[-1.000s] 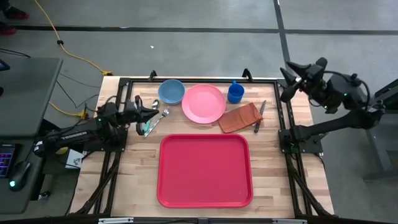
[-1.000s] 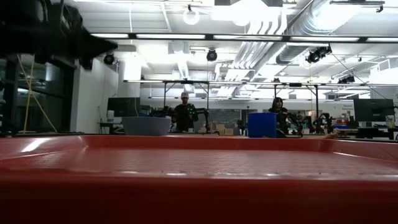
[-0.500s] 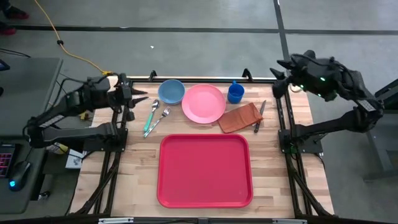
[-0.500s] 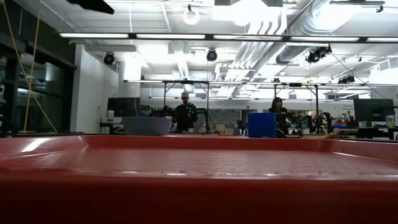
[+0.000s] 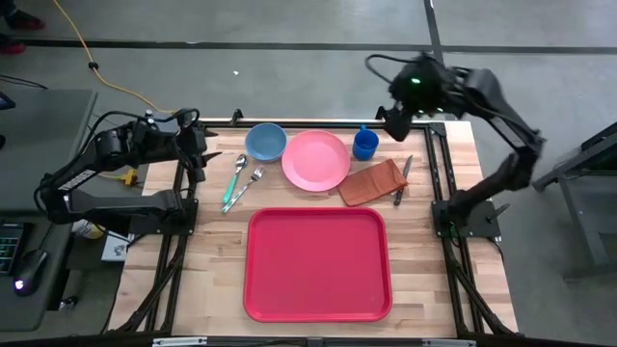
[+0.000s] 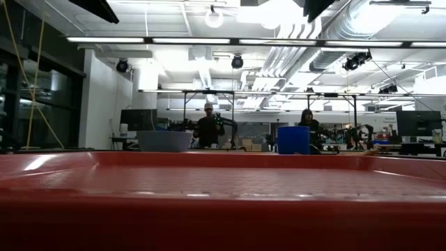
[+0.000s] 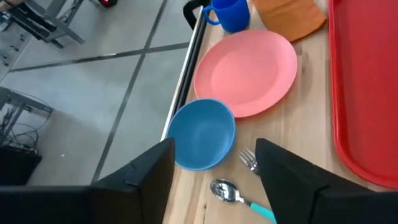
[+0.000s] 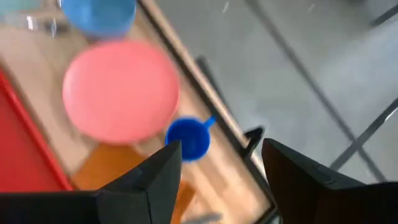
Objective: Set up tray
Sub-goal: Put the blue mug on the top right of the red tray
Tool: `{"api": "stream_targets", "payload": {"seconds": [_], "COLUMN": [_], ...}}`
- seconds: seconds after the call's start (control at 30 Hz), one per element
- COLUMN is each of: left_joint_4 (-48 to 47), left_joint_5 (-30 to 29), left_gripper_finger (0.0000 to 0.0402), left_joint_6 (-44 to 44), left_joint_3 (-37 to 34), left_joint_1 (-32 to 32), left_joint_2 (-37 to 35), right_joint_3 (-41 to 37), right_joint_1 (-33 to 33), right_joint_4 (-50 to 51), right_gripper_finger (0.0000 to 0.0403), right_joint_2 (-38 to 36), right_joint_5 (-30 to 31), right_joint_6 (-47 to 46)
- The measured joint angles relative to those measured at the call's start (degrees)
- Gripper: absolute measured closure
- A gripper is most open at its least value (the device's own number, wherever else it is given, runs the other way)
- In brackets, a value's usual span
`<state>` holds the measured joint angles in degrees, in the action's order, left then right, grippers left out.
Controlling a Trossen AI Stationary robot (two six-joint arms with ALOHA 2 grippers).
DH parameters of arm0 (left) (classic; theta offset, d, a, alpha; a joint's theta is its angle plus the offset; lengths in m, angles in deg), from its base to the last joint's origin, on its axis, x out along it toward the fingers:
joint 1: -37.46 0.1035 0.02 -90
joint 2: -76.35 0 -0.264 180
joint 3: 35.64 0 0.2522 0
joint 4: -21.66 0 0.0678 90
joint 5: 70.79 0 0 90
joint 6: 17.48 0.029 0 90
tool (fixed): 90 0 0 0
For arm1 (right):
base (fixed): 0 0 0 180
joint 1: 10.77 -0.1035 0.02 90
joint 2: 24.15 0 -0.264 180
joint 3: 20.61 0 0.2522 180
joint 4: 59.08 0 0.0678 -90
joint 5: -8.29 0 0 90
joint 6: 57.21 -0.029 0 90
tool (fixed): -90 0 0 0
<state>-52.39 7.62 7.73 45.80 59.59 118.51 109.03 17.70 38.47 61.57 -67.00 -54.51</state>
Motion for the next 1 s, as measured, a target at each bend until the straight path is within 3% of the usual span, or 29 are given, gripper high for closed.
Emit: {"api": "stream_targets", "payload": {"seconds": [0.3, 0.57, 1.0], "left_joint_4": [0.1, 0.1, -1.7], "left_joint_5": [-0.1, -0.1, -1.5], "left_gripper_finger": [0.0141, 0.014, 0.014], "left_joint_6": [0.0, -0.8, -3.1], "left_joint_3": [0.0, 0.0, 0.0], "left_joint_1": [0.0, 0.0, 0.0], "left_joint_2": [0.0, 0.0, 0.1], "right_joint_3": [-2.1, -11.8, -30.6], "right_joint_1": [4.0, 8.4, 13.0], "right_joint_4": [2.1, 1.5, -16.9], "right_gripper_finger": [0.0189, 0.0183, 0.0182], "right_joint_2": [10.6, 15.4, 15.5], "right_joint_5": [-7.0, -12.2, -11.6], "right_joint_6": [2.3, -6.1, -23.1]}}
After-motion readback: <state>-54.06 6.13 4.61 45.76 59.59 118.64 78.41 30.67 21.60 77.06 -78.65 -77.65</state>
